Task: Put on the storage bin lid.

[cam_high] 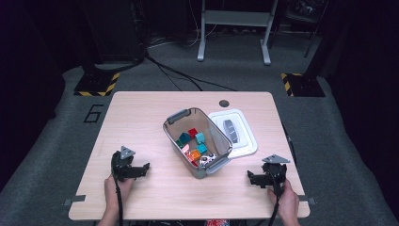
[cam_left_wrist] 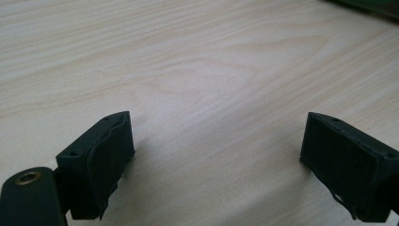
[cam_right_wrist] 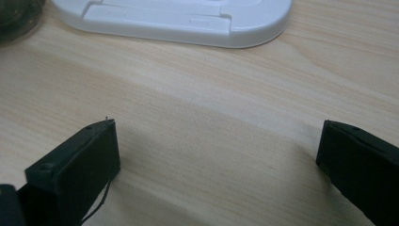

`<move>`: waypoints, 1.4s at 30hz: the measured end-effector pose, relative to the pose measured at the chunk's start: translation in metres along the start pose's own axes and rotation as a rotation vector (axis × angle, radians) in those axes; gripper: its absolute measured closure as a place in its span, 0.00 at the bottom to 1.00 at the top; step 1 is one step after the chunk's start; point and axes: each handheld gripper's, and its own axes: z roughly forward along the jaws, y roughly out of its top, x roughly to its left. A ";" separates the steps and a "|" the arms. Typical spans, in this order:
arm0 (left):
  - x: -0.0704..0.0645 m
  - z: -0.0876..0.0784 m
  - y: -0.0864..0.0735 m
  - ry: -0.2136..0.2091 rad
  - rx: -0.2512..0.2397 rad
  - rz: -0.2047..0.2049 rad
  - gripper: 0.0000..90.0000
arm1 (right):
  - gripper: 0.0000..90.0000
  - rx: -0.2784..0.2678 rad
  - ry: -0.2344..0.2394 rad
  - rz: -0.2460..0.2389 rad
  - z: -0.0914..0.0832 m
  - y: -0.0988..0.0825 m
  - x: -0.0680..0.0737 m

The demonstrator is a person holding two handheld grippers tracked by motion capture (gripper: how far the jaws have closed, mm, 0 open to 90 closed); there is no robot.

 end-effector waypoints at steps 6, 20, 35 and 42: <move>-0.001 0.001 0.001 -0.002 -0.003 -0.001 0.11 | 0.00 -0.002 -0.065 0.060 -0.003 -0.003 0.007; -0.001 0.002 0.002 -0.003 0.000 0.001 0.11 | 0.00 0.023 -0.022 0.023 -0.004 -0.001 0.002; -0.001 0.003 0.003 -0.010 -0.004 0.005 0.11 | 0.00 -0.001 0.004 0.013 -0.002 0.065 0.013; -0.001 0.003 0.003 -0.012 -0.001 0.007 0.12 | 0.02 -0.009 0.004 -0.017 0.017 0.098 0.021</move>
